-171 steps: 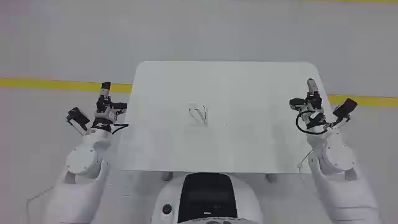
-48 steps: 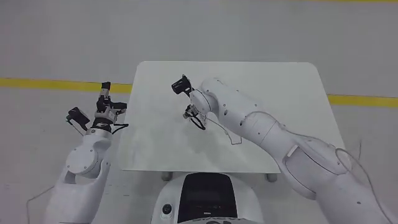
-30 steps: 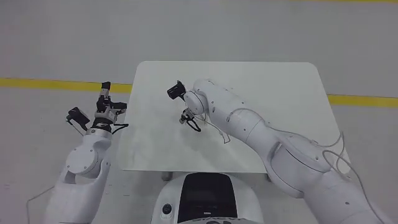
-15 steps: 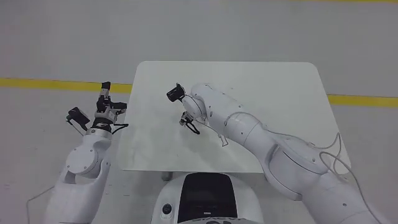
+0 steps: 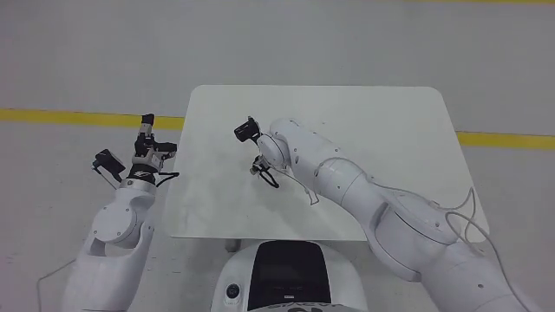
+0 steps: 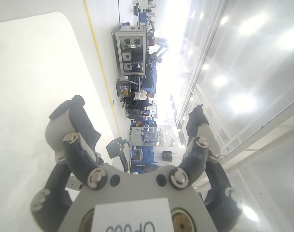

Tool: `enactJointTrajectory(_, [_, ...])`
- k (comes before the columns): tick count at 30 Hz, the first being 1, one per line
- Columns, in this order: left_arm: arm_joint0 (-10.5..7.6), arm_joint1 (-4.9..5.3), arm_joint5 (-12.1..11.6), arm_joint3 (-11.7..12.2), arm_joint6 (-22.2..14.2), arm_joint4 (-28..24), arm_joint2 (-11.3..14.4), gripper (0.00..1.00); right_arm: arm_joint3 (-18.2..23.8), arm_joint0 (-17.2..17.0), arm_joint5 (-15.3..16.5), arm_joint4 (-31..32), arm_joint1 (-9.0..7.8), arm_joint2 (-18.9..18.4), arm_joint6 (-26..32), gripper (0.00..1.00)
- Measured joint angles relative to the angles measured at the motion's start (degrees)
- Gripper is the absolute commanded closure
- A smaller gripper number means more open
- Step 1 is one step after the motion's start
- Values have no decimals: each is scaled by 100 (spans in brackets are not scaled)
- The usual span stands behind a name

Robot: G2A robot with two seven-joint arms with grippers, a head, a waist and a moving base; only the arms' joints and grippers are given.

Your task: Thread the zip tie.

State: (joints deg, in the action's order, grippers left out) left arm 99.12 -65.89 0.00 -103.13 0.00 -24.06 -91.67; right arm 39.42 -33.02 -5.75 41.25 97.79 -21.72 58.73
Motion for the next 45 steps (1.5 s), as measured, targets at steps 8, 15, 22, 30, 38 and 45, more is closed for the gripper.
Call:
enactJointTrajectory(8, [0, 0, 0, 0, 0, 0, 0, 0, 71, -76, -111, 28, -46, -172, -222, 0])
enactJointTrajectory(15, [0, 0, 0, 0, 0, 0, 0, 0, 283, -136, -335, 183, -128, -390, -199, 61])
enactJointTrajectory(22, [0, 0, 0, 0, 0, 0, 0, 0, 450, -228, -447, 412, -207, -527, -36, 100])
enactJointTrajectory(30, [0, 0, 0, 0, 0, 0, 0, 0, 548, -354, -457, 646, -250, -621, 95, 100])
enactJointTrajectory(38, [0, 0, 0, 0, 0, 0, 0, 0, 236, -347, -384, 764, -165, -631, 96, 100])
enactJointTrajectory(45, [0, 0, 0, 0, 0, 0, 0, 0, -183, -303, -262, 810, 9, -557, -7, 100])
